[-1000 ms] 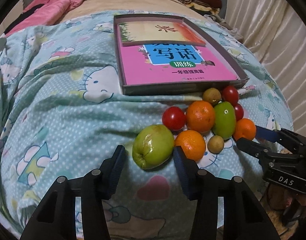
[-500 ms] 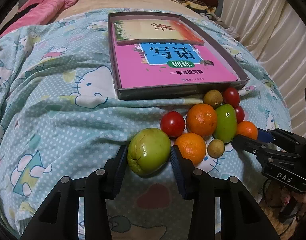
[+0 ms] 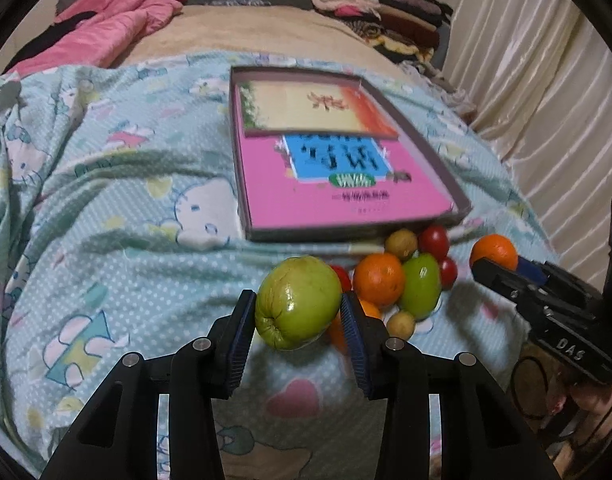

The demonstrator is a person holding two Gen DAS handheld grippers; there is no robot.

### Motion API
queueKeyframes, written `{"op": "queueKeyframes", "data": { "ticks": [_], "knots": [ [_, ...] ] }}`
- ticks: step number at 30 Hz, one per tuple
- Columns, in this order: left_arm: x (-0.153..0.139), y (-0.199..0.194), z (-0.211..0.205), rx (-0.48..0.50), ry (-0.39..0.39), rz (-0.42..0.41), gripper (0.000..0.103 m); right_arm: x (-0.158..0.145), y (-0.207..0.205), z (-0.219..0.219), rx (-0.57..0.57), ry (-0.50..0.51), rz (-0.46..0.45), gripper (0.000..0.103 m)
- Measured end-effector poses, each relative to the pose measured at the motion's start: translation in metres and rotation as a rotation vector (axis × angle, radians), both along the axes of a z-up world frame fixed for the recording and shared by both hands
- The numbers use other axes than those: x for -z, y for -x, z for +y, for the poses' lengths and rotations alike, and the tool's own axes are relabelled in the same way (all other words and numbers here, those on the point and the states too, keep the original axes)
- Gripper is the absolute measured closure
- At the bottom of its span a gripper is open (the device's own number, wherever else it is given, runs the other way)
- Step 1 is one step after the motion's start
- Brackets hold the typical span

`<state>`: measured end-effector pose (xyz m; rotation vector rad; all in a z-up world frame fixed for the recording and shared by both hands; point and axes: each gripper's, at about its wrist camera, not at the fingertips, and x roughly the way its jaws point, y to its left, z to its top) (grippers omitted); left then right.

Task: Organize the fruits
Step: 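Lift and carry the apple and orange over the grey tray with both grippers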

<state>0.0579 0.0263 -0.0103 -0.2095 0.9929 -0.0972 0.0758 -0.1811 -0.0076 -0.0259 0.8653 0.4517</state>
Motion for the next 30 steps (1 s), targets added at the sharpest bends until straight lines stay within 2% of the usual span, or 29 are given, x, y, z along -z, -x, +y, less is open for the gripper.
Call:
{"op": "queueKeyframes", "data": {
  "ticks": [5, 14, 30],
  "knots": [
    [-0.009, -0.01, -0.004, -0.026, -0.008, -0.033, 0.059, -0.009, -0.011, -0.001, 0.02, -0.003, -0.042, 0.063],
    [-0.008, -0.033, -0.012, -0.047, -0.013, -0.052, 0.059, -0.015, -0.03, 0.008, 0.006, 0.008, -0.102, 0.064],
    [0.008, -0.064, -0.017, -0.05, -0.048, -0.059, 0.059, -0.007, -0.064, 0.017, -0.001, 0.033, -0.117, 0.064]
  ]
}}
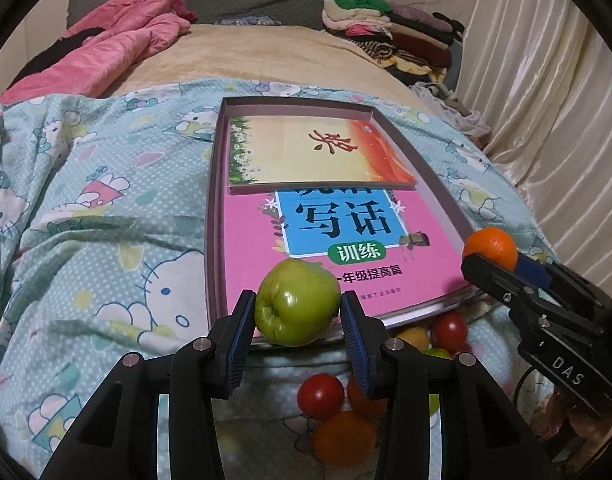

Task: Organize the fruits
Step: 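Lift and carry the apple and orange over the grey tray with both grippers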

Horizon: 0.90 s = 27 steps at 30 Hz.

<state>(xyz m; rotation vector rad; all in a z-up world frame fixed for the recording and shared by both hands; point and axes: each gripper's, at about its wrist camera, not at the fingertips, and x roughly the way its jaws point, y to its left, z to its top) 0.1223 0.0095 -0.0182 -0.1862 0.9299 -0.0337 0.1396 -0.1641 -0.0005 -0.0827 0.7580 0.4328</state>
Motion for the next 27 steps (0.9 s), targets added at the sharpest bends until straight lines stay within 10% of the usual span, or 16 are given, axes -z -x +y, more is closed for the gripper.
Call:
{"op": "queueKeyframes", "data": {
  "ticks": [27],
  "knots": [
    [0.009, -0.007, -0.005, 0.011, -0.06, 0.004, 0.059, 0.027, -0.024, 0.015, -0.036, 0.08, 0.065, 0.064]
  ]
}}
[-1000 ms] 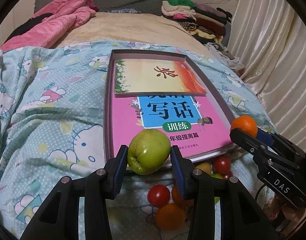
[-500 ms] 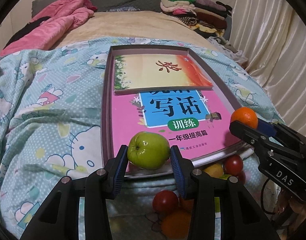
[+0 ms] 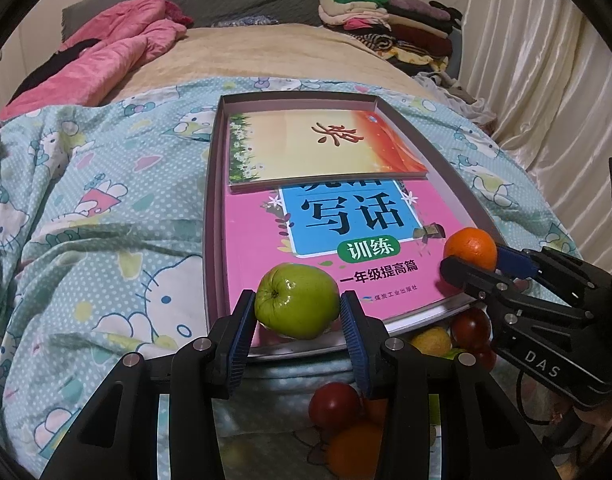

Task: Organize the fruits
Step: 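Lift and carry the apple and orange over the grey tray with both grippers, then open the left gripper to drop the apple on the book while the right releases the orange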

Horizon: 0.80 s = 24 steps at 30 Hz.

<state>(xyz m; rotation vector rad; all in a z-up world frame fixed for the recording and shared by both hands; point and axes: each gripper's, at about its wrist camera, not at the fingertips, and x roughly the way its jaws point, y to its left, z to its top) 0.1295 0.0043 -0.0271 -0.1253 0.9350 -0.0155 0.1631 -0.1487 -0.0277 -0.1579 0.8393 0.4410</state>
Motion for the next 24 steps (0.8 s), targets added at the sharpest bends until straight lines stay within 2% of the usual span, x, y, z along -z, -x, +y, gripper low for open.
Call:
{"op": "queueKeyframes", "data": {
  "ticks": [17, 24],
  "knots": [
    [-0.0003, 0.0, 0.0008, -0.005, 0.005, 0.004, 0.059, 0.0025, 0.0012, 0.0025, -0.007, 0.025, -0.008, 0.063],
    [-0.0018, 0.0014, 0.0005, -0.007, 0.006, 0.006, 0.059, 0.0017, 0.0021, -0.0004, -0.007, 0.004, -0.007, 0.063]
  ]
}}
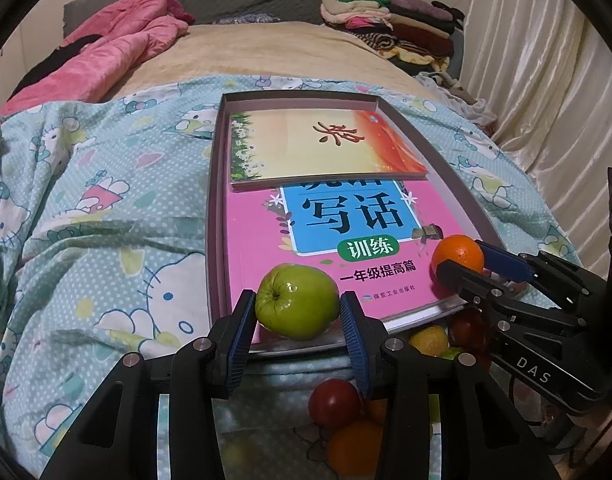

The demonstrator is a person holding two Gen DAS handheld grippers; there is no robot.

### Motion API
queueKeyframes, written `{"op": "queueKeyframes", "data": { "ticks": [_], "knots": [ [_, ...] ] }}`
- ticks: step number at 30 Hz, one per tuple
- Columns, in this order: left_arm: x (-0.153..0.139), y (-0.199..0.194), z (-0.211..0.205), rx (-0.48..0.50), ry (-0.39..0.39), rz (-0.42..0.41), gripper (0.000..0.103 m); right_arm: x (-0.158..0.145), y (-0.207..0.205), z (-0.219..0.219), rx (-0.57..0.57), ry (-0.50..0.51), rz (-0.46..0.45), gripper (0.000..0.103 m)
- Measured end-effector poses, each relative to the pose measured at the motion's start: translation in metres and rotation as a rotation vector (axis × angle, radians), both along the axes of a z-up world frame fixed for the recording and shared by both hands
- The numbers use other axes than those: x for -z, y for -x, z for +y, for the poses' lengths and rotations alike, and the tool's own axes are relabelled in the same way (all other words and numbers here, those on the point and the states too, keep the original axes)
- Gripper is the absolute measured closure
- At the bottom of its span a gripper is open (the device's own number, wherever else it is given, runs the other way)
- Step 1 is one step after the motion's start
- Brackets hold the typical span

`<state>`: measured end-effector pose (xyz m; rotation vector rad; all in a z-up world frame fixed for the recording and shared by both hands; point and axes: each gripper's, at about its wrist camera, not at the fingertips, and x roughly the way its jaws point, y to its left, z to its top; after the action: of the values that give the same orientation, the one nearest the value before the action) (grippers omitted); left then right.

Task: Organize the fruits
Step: 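Open the left gripper to drop the apple on the book while the right releases the orange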

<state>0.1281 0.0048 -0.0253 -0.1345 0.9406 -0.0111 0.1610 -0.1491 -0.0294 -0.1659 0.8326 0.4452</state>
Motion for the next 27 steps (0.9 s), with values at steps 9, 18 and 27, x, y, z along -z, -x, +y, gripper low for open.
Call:
{"op": "queueKeyframes", "data": {
  "ticks": [9, 18, 27],
  "knots": [
    [-0.011, 0.005, 0.002, -0.002, 0.014, -0.035, 0.059, -0.005, 0.003, -0.003, 0.006, -0.029, -0.021, 0.059],
    [-0.018, 0.008, 0.007, -0.019, 0.032, -0.043, 0.056, -0.01, 0.005, -0.004, 0.01, -0.045, -0.045, 0.053],
    [-0.022, 0.009, 0.013, -0.038, 0.038, -0.046, 0.046, -0.015, 0.009, -0.002, 0.002, -0.054, -0.074, 0.05]
  ]
}}
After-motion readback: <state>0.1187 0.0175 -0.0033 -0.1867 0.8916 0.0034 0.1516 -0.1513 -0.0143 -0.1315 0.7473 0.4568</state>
